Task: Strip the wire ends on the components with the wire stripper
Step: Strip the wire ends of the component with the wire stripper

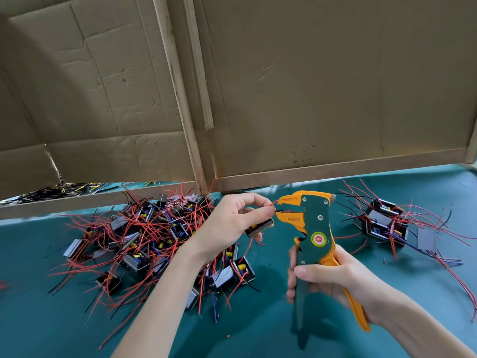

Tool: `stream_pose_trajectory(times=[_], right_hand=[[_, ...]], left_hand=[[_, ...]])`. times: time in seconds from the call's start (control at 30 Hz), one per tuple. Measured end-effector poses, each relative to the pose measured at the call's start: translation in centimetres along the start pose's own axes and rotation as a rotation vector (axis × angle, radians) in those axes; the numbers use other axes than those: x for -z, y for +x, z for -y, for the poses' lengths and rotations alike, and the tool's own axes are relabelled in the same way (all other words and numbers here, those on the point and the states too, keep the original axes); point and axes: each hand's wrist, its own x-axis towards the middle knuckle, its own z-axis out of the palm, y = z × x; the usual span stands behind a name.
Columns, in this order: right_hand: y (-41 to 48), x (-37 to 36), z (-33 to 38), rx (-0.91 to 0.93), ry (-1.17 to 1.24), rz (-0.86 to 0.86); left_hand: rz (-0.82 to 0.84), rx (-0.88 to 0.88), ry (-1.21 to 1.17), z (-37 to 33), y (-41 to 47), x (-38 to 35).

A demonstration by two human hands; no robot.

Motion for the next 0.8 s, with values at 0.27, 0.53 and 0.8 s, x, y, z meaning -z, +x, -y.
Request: stream_pose_trajectory(times=[0.27, 0.53, 0.8], right_hand=[[-0.3, -1.1, -0.2, 0.000, -0.054, -0.124], [0.1, -1.6, -0.2, 0.044, 0.084, -0.236], [0.2, -0.2, 0.2, 0.048, 0.126, -0.063]], left_hand=[[0.019, 0.003, -0.016, -0.1, 0.0, 0.3], [-0.049, -0.025, -0.090, 0.8, 0.4, -0.8], [-0.119, -0.118, 0.059, 0.9, 0.8, 0.0]])
